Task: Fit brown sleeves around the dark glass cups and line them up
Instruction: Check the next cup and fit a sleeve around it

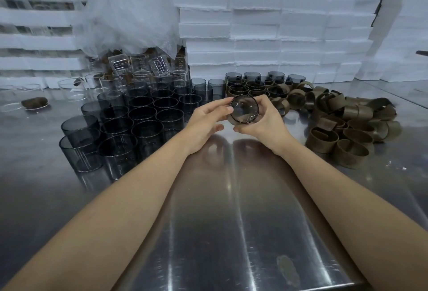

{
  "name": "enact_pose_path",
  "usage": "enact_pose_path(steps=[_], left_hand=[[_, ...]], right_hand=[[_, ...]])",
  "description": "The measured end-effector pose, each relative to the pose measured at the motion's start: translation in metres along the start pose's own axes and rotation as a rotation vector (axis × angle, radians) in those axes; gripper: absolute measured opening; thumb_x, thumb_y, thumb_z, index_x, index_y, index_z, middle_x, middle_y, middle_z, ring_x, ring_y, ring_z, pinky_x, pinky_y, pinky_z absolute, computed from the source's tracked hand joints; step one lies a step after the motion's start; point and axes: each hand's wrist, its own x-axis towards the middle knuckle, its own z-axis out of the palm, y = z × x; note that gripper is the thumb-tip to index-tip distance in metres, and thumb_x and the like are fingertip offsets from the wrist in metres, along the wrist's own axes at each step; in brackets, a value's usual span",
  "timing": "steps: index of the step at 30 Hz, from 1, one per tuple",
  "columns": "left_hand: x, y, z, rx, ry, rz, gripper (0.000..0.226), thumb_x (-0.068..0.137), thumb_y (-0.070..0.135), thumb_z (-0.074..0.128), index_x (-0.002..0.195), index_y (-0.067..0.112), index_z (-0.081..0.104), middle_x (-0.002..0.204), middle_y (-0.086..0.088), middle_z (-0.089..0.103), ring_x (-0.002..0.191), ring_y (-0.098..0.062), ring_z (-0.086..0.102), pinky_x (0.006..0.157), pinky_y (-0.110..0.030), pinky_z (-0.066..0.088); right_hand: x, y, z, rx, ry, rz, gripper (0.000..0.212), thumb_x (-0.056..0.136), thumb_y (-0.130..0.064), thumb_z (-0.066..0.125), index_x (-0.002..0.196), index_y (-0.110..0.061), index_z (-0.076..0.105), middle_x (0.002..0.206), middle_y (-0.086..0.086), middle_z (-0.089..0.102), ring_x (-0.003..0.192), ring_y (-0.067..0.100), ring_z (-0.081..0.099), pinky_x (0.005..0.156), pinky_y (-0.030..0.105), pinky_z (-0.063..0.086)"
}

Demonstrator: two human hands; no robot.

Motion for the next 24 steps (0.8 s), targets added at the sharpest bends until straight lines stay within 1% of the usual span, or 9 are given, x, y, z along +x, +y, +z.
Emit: enact_pose_path(steps=[5, 8, 11, 13, 16, 18, 20, 22, 24], left_hand=[[0.001, -0.002, 0.000, 0.037, 0.063, 0.027, 0.013, 0.080, 0.043, 0.068, 0.086, 0.031, 0.068, 0.089, 0.011, 0.069, 0.086, -0.006, 0.061, 0.070, -0.025, 0.041], [0.002, -0.001, -0.001, -0.002, 0.131, 0.018, 0.029, 0.098, 0.048, 0.051, 0.087, 0.026, 0.068, 0.085, 0.010, 0.068, 0.081, -0.008, 0.060, 0.068, -0.025, 0.043], [0.002, -0.001, 0.002, 0.015, 0.233, 0.071, 0.037, 0.106, 0.035, 0.037, 0.091, 0.018, 0.066, 0.084, 0.004, 0.068, 0.075, -0.009, 0.060, 0.063, -0.021, 0.048], [0.002, -0.003, 0.006, 0.118, 0.329, 0.139, 0.032, 0.107, 0.021, 0.035, 0.094, 0.013, 0.063, 0.095, -0.009, 0.064, 0.075, -0.011, 0.057, 0.061, -0.020, 0.049], [0.000, -0.001, 0.012, 0.233, 0.343, 0.257, 0.027, 0.104, 0.006, 0.033, 0.114, 0.009, 0.058, 0.123, -0.014, 0.051, 0.091, -0.015, 0.058, 0.076, -0.027, 0.050], [-0.004, -0.002, 0.014, 0.293, 0.250, 0.357, 0.031, 0.106, 0.013, 0.035, 0.129, 0.006, 0.053, 0.131, -0.008, 0.046, 0.116, -0.019, 0.054, 0.095, -0.027, 0.047], [-0.011, -0.002, 0.019, 0.386, 0.129, 0.424, 0.043, 0.103, 0.028, 0.038, 0.140, 0.009, 0.045, 0.142, -0.004, 0.041, 0.134, -0.008, 0.040, 0.104, -0.013, 0.035], [-0.014, -0.002, 0.024, 0.443, 0.075, 0.441, 0.056, 0.098, 0.034, 0.046, 0.148, 0.011, 0.035, 0.151, -0.002, 0.031, 0.132, 0.013, 0.030, 0.103, -0.003, 0.025], [-0.014, -0.002, 0.026, 0.445, 0.088, 0.434, 0.066, 0.094, 0.027, 0.062, 0.150, 0.013, 0.030, 0.155, 0.001, 0.026, 0.129, 0.020, 0.029, 0.105, -0.004, 0.025]], right_hand=[[-0.004, -0.001, 0.001, -0.089, -0.042, -0.090, 0.062, 0.061, 0.001, 0.086, 0.102, -0.032, 0.052, 0.111, -0.005, 0.068, 0.101, 0.010, 0.066, 0.090, 0.025, 0.053], [-0.005, -0.002, 0.005, -0.100, -0.068, -0.115, 0.064, 0.061, 0.000, 0.087, 0.101, -0.036, 0.051, 0.111, -0.006, 0.067, 0.101, 0.005, 0.065, 0.088, 0.020, 0.050], [-0.004, -0.005, 0.007, 0.014, -0.039, -0.061, 0.065, 0.063, -0.003, 0.088, 0.111, -0.029, 0.052, 0.109, -0.003, 0.067, 0.098, 0.006, 0.066, 0.085, 0.021, 0.052], [-0.005, -0.009, 0.007, 0.107, -0.014, -0.034, 0.068, 0.073, -0.007, 0.083, 0.123, -0.030, 0.044, 0.106, 0.001, 0.068, 0.090, 0.014, 0.070, 0.080, 0.026, 0.056], [-0.006, -0.018, 0.008, 0.374, -0.065, 0.074, 0.045, 0.090, -0.023, 0.066, 0.121, -0.027, 0.034, 0.095, 0.013, 0.069, 0.055, 0.022, 0.062, 0.060, 0.031, 0.056], [-0.006, -0.025, 0.012, 0.577, -0.150, 0.244, 0.041, 0.093, -0.042, 0.053, 0.122, -0.017, 0.039, 0.092, 0.016, 0.070, 0.048, 0.017, 0.054, 0.053, 0.026, 0.049], [-0.007, -0.028, 0.017, 0.727, -0.271, 0.388, 0.047, 0.095, -0.053, 0.039, 0.115, -0.013, 0.055, 0.087, 0.010, 0.064, 0.046, 0.012, 0.049, 0.050, 0.023, 0.039], [-0.010, -0.029, 0.020, 0.843, -0.346, 0.482, 0.053, 0.096, -0.058, 0.032, 0.101, -0.015, 0.062, 0.085, 0.008, 0.055, 0.044, 0.011, 0.043, 0.049, 0.023, 0.033], [-0.011, -0.028, 0.019, 0.912, -0.372, 0.535, 0.057, 0.094, -0.061, 0.035, 0.097, -0.014, 0.066, 0.084, 0.008, 0.057, 0.041, 0.010, 0.041, 0.046, 0.020, 0.033]])
